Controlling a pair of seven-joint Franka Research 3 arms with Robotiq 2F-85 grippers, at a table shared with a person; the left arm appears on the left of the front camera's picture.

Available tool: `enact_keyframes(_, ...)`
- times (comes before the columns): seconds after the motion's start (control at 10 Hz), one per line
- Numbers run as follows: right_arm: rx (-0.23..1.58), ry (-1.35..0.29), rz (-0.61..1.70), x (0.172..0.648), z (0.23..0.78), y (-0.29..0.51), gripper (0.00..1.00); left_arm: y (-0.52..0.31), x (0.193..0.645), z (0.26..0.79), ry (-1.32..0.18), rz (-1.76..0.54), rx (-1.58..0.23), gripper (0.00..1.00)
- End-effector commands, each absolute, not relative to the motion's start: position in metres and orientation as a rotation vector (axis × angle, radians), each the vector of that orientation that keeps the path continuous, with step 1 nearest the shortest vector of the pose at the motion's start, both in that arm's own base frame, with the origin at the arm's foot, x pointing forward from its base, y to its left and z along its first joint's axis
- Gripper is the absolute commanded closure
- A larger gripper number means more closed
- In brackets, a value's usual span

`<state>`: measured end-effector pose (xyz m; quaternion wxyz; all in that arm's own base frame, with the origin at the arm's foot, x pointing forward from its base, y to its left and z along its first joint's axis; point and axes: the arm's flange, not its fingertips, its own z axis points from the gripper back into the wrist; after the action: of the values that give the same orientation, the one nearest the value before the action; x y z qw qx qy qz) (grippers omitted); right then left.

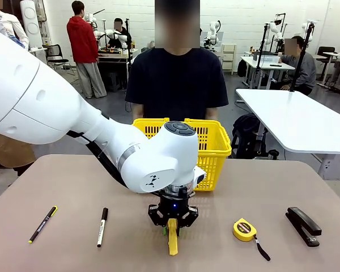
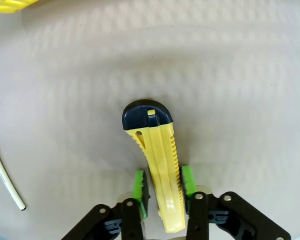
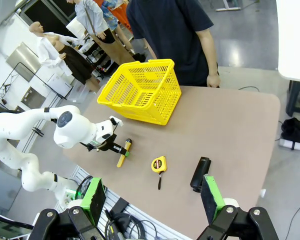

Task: Place the items the person wants into the basket.
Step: Pick up the item the person points to and place it in the Market Basket.

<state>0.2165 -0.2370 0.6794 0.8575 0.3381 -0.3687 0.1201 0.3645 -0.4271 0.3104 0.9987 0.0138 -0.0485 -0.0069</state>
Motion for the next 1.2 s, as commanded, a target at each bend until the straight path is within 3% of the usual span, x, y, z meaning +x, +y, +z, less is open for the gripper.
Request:
enact_keyframes(0.0, 0.725, -0.781, 0.257, 0.218, 0.68, -0.236, 0.0, -0.432, 0.366, 0.307, -0.089, 0.015, 0.038, 0.99)
enact_keyframes(0.4, 0.725, -0.781, 0.257, 0.218, 0.68, -0.236, 0.0, -0.428, 0.367, 0.314, -0.034, -0.054, 0.05, 1.0)
enact_keyframes(0.5, 0.725, -0.781, 0.257, 0.218, 0.68, -0.236, 0.0, -0.424, 0.363, 0.346, 0.025, -0.199, 0.023, 0.79)
enact_keyframes(0.7, 0.725, -0.781, 0.257, 0.218, 0.68, -0.236, 0.0, -0.404, 0.338, 0.442, -0.007, -0.419, -0.032, 0.79)
enact_keyframes(0.9, 0.725, -0.781, 0.257, 0.218, 0.68, -0.236, 0.0, -0.397, 0.301, 0.521, -0.045, -0.46, 0.003, 0.79)
enact_keyframes(1.1, 0.725, -0.781, 0.257, 0.218, 0.68, -0.236, 0.0, -0.398, 0.304, 0.569, -0.109, -0.567, 0.089, 0.79)
